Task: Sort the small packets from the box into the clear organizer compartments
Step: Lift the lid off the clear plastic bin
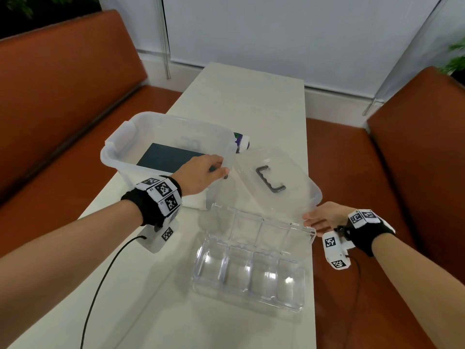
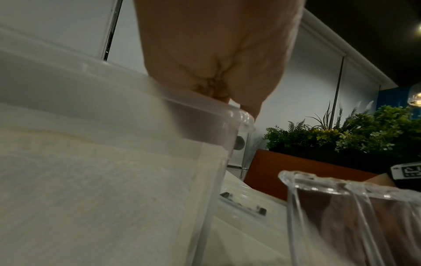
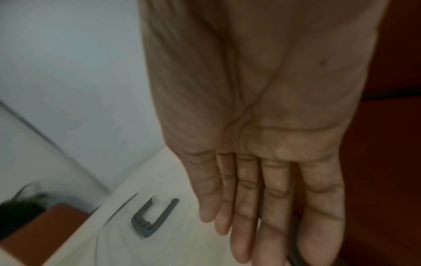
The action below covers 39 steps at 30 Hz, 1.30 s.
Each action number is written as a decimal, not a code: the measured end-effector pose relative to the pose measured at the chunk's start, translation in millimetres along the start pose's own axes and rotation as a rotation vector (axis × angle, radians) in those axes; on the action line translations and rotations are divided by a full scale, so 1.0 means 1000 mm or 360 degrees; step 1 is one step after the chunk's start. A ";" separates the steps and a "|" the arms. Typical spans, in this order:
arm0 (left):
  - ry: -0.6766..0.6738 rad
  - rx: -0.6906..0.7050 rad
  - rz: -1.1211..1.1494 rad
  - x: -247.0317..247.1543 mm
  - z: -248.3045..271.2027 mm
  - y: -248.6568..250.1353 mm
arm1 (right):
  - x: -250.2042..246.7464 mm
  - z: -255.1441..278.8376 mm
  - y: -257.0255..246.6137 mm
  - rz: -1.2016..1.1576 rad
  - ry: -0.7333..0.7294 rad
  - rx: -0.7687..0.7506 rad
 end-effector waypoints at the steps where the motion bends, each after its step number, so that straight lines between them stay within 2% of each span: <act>1: -0.0004 0.0004 0.0005 0.000 0.000 0.000 | 0.000 0.001 -0.001 0.0057 0.0049 -0.0001; 3: -0.0007 0.0009 0.0005 0.000 0.001 0.001 | -0.004 -0.001 -0.007 0.0270 0.0278 -0.0089; 5: -0.0010 0.0010 -0.0008 0.000 0.001 0.001 | -0.011 -0.004 -0.015 0.0704 0.0584 -0.0277; 6: -0.0010 0.0011 -0.0014 0.000 0.001 0.001 | -0.012 -0.007 -0.017 0.0931 0.0658 -0.0389; 7: -0.0010 0.0012 -0.0020 0.000 0.001 0.001 | -0.011 -0.010 -0.018 0.1115 0.0641 -0.0481; 10: -0.0011 0.0026 -0.0037 0.001 0.001 0.000 | 0.003 -0.019 -0.013 0.1523 0.0403 -0.0638; 14: 0.0003 0.0031 -0.0056 0.003 0.000 -0.002 | 0.014 -0.027 -0.010 0.1392 0.0362 -0.0771; 22: 0.0031 0.0024 -0.0128 0.003 0.000 -0.002 | 0.023 -0.026 -0.021 0.1425 0.0213 -0.0888; 25: 0.0043 0.0013 -0.0173 0.004 0.001 -0.002 | 0.022 -0.025 -0.017 0.1546 0.0154 -0.0881; 32: 0.0047 0.0013 -0.0210 0.004 0.000 -0.003 | 0.022 -0.029 -0.001 0.1635 0.0198 -0.0894; 35: 0.0041 0.0019 -0.0234 0.004 -0.001 -0.004 | 0.031 -0.029 -0.010 0.1552 0.0179 -0.0944; 39: 0.0025 0.0020 -0.0227 0.004 0.000 -0.004 | 0.033 -0.021 -0.027 0.1391 0.0030 -0.0907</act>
Point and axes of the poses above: each hand's wrist, its own z-axis away from the middle knuckle, its own x-axis out of the palm, y = z × x, the point moved 1 cm from there along -z, towards the middle knuckle, and after that the axes turned 1 degree about -x, right-handed, at the moved point
